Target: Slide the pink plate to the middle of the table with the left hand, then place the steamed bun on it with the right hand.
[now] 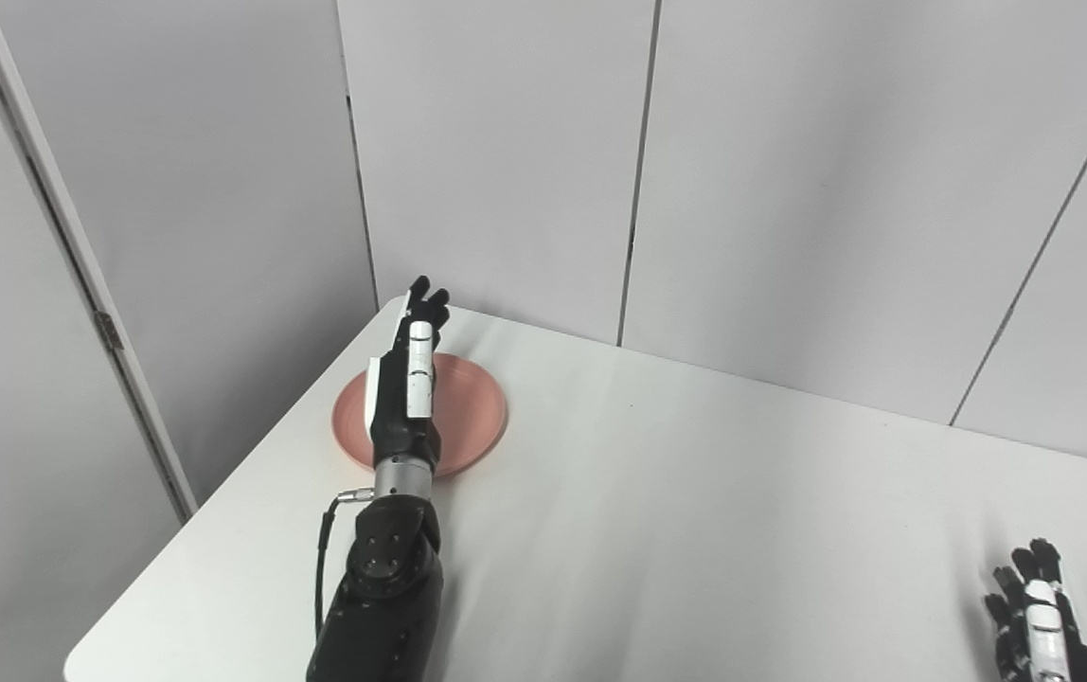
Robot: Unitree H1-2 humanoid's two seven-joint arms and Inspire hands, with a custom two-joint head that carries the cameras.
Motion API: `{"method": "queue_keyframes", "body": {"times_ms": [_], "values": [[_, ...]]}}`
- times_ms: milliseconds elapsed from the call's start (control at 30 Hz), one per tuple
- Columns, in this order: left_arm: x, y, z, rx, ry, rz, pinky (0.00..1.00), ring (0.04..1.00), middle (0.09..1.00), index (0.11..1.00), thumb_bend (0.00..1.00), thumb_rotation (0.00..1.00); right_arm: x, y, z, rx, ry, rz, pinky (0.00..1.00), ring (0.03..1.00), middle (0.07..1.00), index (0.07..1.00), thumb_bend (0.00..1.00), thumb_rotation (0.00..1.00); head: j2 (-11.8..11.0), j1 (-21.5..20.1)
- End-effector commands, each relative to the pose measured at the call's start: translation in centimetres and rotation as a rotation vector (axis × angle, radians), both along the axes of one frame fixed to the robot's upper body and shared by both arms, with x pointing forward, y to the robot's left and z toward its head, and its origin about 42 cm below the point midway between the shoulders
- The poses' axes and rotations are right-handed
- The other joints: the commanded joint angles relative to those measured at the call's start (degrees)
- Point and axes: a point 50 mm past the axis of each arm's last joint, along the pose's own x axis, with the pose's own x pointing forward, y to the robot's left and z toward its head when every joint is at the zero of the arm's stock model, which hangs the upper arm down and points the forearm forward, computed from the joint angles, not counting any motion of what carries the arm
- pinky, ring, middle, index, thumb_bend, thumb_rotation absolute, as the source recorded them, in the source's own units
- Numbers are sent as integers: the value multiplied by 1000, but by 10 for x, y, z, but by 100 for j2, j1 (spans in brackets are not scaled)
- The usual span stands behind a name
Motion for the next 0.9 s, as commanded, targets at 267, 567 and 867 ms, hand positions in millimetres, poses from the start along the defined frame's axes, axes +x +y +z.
{"method": "queue_keyframes", "body": {"times_ms": [267, 567, 867], "values": [[11, 24, 30, 6, -97, 54, 1000, 926, 895, 898, 737, 1000, 0, -1, 0, -4, -36, 1, 1000, 1000, 1000, 1000, 381, 858, 19, 2], [14, 45, 29, 8, -88, 127, 1000, 899, 869, 877, 704, 1000, 0, -1, 0, 16, -49, 5, 1000, 1000, 1000, 1000, 379, 843, 25, 14], [14, 71, 24, 9, -91, 201, 970, 876, 868, 871, 725, 1000, 0, -1, 1, 20, -40, 7, 1000, 1000, 1000, 1000, 367, 829, 32, 17]]}}
